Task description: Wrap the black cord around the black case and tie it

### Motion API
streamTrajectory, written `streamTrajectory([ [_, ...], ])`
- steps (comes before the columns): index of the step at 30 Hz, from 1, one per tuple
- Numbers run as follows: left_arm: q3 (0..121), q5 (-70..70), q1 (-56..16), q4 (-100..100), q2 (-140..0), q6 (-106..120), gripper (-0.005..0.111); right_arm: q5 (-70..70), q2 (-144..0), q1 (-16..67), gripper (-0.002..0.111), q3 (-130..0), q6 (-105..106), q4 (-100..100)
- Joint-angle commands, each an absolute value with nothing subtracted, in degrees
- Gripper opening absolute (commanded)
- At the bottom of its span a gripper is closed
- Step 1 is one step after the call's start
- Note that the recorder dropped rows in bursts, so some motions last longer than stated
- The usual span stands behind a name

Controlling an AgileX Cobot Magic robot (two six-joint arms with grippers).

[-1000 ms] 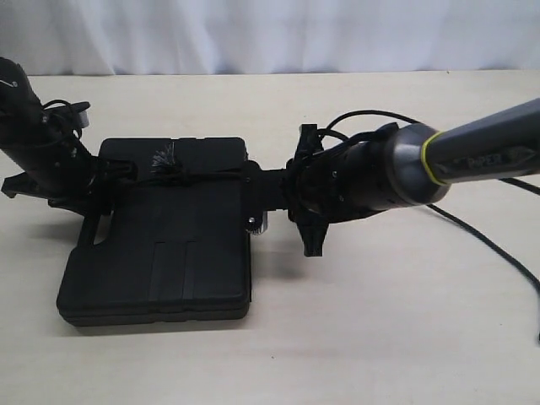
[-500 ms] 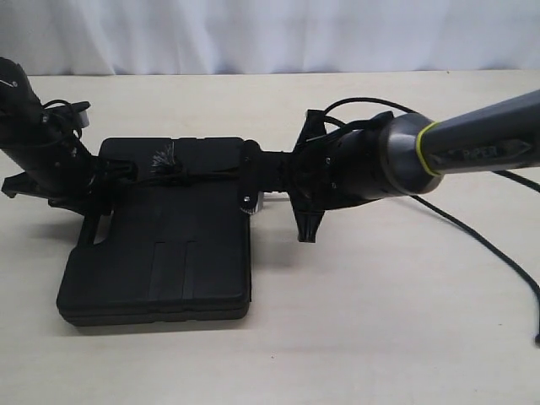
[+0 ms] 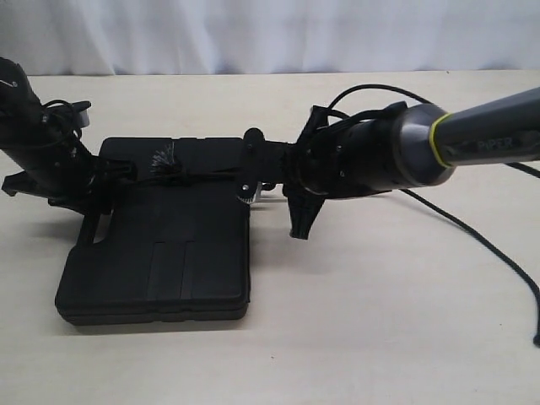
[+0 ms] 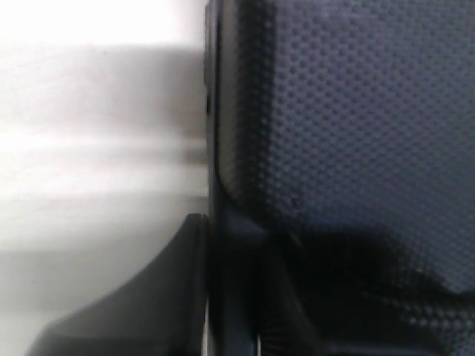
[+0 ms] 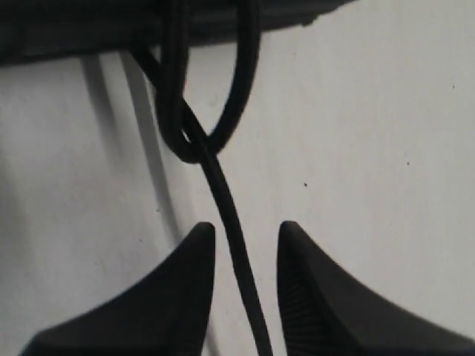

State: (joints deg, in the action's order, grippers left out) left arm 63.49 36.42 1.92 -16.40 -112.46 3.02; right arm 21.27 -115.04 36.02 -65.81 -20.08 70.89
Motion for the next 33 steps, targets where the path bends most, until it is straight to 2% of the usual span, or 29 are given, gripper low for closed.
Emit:
streamTrajectory([
  [1, 63.41, 34.58, 1.96, -16.24, -111.89, 3.44, 0.000, 19.19, -116.39, 36.12, 0.038, -65.91, -20.26, 71.25],
  [5, 63.41, 34.58, 1.96, -16.24, -111.89, 3.44, 0.000, 19.73, -118.32, 36.12, 0.046, -65.91, -20.26, 72.95],
  [10, 63.41, 34.58, 1.96, -16.24, -111.89, 3.44, 0.000, 21.57, -119.99, 36.12, 0.046, -65.91, -21.21, 80.25],
  [14, 63.41, 34.47, 1.96, -15.75, -111.89, 3.44, 0.000, 23.65, -120.20, 36.12, 0.046, -65.91, -33.79, 91.41],
  [20, 63.41, 34.70, 1.96, -15.77, -111.89, 3.44, 0.000, 22.81, -120.20, 37.36, 0.046, -65.91, -40.29, 93.50],
  [21, 63.41, 34.70, 1.96, -15.77, -111.89, 3.44, 0.000, 22.81, -120.20, 37.64, 0.044, -65.91, -40.29, 94.08],
  [22, 63.41, 34.70, 1.96, -15.77, -111.89, 3.44, 0.000, 23.13, -120.20, 38.10, 0.037, -65.91, -40.29, 93.96],
  [23, 63.41, 34.70, 1.96, -15.77, -111.89, 3.44, 0.000, 25.25, -120.20, 38.09, 0.018, -65.91, -40.29, 93.53],
  [24, 63.41, 34.70, 1.96, -15.77, -111.89, 3.44, 0.000, 26.12, -120.20, 38.09, 0.005, -65.91, -40.59, 92.10],
  [33, 63.60, 34.75, 1.96, -14.26, -110.74, 3.44, 0.000, 24.85, -113.27, 35.07, 0.004, -66.05, -39.73, 81.86],
])
